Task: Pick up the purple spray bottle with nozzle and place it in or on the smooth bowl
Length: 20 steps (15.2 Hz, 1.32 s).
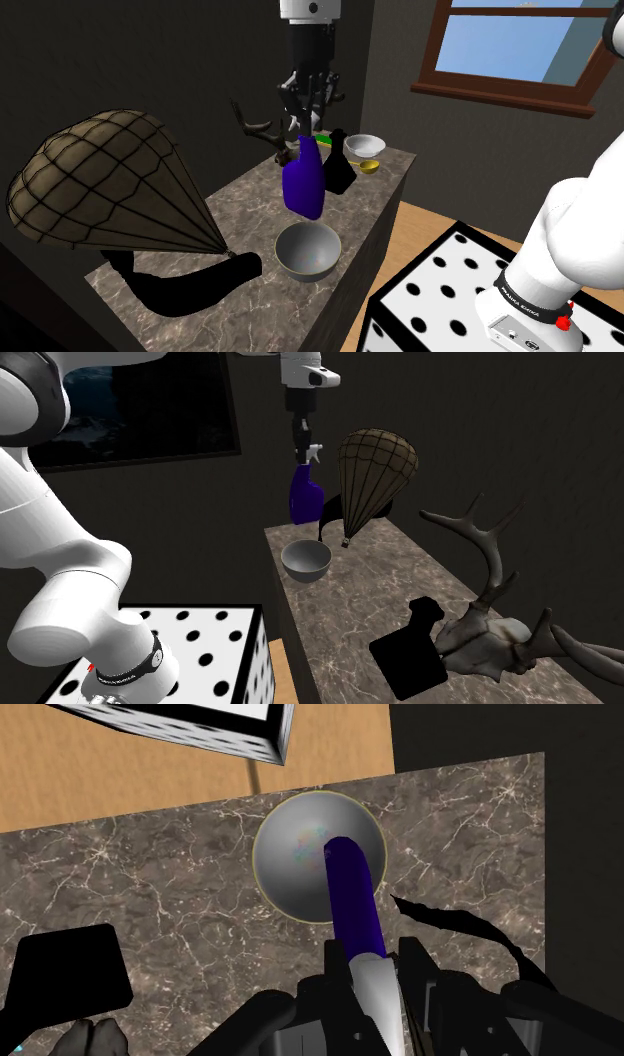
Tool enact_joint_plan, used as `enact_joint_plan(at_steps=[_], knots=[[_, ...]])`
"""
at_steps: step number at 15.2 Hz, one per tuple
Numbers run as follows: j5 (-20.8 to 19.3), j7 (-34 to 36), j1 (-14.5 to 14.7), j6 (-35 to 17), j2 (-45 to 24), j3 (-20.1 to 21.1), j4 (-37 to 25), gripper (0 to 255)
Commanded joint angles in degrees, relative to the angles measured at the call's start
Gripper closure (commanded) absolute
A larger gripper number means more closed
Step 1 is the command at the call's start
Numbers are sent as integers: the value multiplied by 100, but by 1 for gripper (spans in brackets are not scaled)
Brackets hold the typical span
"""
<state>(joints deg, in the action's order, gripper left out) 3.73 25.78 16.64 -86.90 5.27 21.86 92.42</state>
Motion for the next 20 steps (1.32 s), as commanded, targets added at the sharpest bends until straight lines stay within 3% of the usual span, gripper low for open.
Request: enact_joint_plan(at_steps=[1,20], knots=[[13,-18,-2,-175,37,-4,207,255],[94,-117,16,-1664,219,5,1870,255]])
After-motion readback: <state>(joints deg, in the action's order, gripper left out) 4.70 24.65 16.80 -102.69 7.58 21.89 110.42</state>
